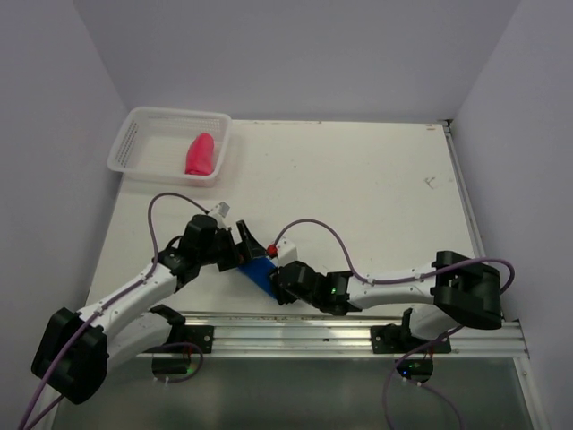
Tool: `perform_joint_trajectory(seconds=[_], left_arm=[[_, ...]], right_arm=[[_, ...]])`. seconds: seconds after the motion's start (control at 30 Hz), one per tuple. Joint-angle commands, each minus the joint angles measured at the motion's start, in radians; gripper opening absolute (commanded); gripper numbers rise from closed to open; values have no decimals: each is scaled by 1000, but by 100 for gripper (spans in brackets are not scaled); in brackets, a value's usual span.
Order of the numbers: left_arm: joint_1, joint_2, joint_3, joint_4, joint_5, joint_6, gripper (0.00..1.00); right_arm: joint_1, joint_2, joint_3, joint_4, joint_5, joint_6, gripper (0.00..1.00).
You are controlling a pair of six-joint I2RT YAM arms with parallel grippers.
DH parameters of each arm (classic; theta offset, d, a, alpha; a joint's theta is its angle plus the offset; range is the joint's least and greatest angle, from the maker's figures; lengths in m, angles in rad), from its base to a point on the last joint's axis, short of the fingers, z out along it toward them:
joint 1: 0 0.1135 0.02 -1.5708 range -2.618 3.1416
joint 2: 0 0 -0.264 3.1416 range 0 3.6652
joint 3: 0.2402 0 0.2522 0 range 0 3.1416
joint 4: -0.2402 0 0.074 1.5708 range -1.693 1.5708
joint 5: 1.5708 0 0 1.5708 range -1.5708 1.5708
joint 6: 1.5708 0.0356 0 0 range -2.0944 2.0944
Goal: Roll the towels
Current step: Roll the towel, then place the rolled towel into the container
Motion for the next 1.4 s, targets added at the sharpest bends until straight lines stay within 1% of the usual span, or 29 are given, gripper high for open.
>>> perform_joint_trajectory(seconds=[0.0,0.03,0.07,0.13,0.2,0.27,0.33,0.37,0.43,0.5,0.6,0.7,0.83,1.03,1.2,1.37], left_arm=[[9,53,122,-220,-165,31,98],[9,68,182,-298,-183,31,100],[10,85,211,-332,-208,37,100],[10,140,287,-412,-211,58,99],[10,160,320,-438,-190,74,100],[9,142,314,-434,-177,48,100],[10,88,293,-412,-165,28,100],[10,71,283,-409,-165,-1,99],[10,30,270,-417,-169,-23,100],[10,22,267,-461,-189,-54,100],[10,53,263,-509,-219,-80,100],[7,62,228,-475,-174,-97,100],[7,47,204,-441,-195,-147,100],[7,74,201,-365,-216,-173,100],[1,139,213,-302,-209,-172,100],[-4,235,239,-320,-234,-136,100]], right_arm=[[41,22,40,-25,186,-34,41],[54,26,45,-23,232,-40,40],[59,40,51,-22,251,-45,40],[79,54,65,-12,286,-65,40],[94,81,79,1,332,-79,40],[119,104,89,17,389,-91,40],[140,140,103,30,427,-92,40],[145,149,109,26,471,-83,40],[153,175,126,23,502,-59,40],[154,187,140,23,521,-50,40],[157,210,157,35,533,-65,40],[157,236,180,49,538,-83,41],[157,258,200,80,530,-108,41],[159,299,238,93,516,-142,41],[157,329,267,98,506,-161,41],[159,333,280,110,501,-169,41]])
